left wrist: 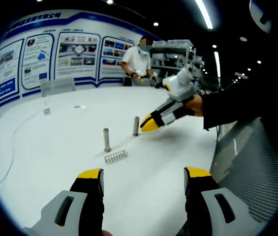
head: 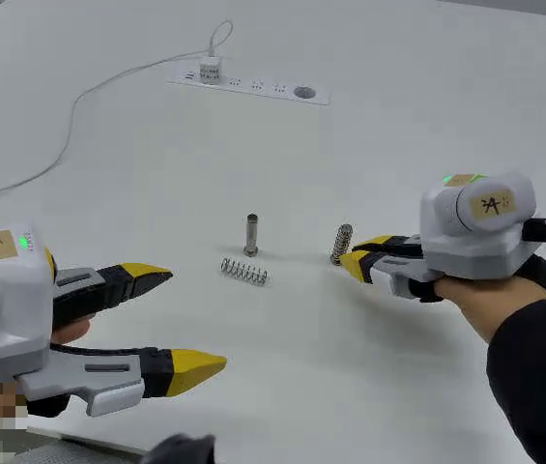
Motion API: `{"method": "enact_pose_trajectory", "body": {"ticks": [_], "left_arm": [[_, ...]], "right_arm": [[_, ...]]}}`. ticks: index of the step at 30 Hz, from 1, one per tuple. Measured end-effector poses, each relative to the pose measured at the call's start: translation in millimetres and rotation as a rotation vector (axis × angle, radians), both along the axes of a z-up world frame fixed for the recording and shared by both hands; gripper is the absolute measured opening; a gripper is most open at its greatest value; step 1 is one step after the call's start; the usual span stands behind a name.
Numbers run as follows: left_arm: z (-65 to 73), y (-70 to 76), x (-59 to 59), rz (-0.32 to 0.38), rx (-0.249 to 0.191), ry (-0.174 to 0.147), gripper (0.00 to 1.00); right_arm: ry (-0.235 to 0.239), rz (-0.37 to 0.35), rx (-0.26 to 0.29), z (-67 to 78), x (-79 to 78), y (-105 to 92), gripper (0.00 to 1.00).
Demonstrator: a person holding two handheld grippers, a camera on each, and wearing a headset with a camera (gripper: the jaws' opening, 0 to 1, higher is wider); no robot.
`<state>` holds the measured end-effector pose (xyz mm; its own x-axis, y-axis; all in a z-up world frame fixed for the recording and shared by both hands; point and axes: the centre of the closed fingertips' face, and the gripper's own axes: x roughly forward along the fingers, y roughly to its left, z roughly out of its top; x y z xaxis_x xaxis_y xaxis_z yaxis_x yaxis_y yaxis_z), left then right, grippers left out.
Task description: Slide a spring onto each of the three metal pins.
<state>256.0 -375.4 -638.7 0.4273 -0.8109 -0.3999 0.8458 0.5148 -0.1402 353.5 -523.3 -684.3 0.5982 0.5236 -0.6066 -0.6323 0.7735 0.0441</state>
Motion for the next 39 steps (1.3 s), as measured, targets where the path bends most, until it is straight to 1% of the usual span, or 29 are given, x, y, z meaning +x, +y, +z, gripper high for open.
{"method": "enact_pose_trajectory", "body": {"ticks": [4, 6, 9, 13, 16, 23, 24, 27, 31, 36, 39], "left_arm": [[1.3, -0.2, 0.1, 0.001, -0.005, -0.006, 0.67], [1.9, -0.1, 0.3, 0.001, -0.007, -0.007, 0.67], [3.2, -0.2, 0.8, 0.001, -0.013, -0.012, 0.67], [4.5, -0.5, 1.3, 0.002, -0.021, -0.016, 0.67], [5.3, -1.1, 1.2, 0.001, -0.024, -0.019, 0.67], [6.0, -2.7, 0.1, -0.008, -0.027, -0.022, 0.67], [5.8, -3.0, -0.1, -0.01, -0.027, -0.022, 0.67], [5.5, -3.3, -0.6, -0.014, -0.026, -0.021, 0.67], [5.1, -3.1, -0.9, -0.013, -0.027, -0.018, 0.67], [5.2, -1.8, -0.1, -0.006, -0.03, -0.016, 0.67], [4.9, -1.3, 0.2, -0.002, -0.029, -0.014, 0.67]], "right_arm": [[0.01, 0.01, -0.006, -2.4, -7.2, 3.9, 0.12], [0.015, 0.016, -0.007, -3.0, -8.4, 5.2, 0.12], [0.021, 0.033, -0.007, -2.3, -15.9, 13.4, 0.12], [0.021, 0.06, -0.006, -1.6, -22.2, 23.7, 0.12], [0.021, 0.088, -0.005, -1.6, -25.9, 33.4, 0.13], [-0.012, 0.211, -0.019, 2.2, -31.9, 64.9, 0.13], [-0.013, 0.224, -0.019, 2.4, -32.1, 70.3, 0.13], [-0.026, 0.267, -0.047, 1.0, -30.3, 81.2, 0.14], [-0.031, 0.304, -0.058, -0.3, -25.6, 94.3, 0.15], [-0.03, 0.335, -0.072, -4.7, -20.3, 102.3, 0.16], [-0.017, 0.345, -0.083, -11.3, -17.2, 103.1, 0.16]]}}
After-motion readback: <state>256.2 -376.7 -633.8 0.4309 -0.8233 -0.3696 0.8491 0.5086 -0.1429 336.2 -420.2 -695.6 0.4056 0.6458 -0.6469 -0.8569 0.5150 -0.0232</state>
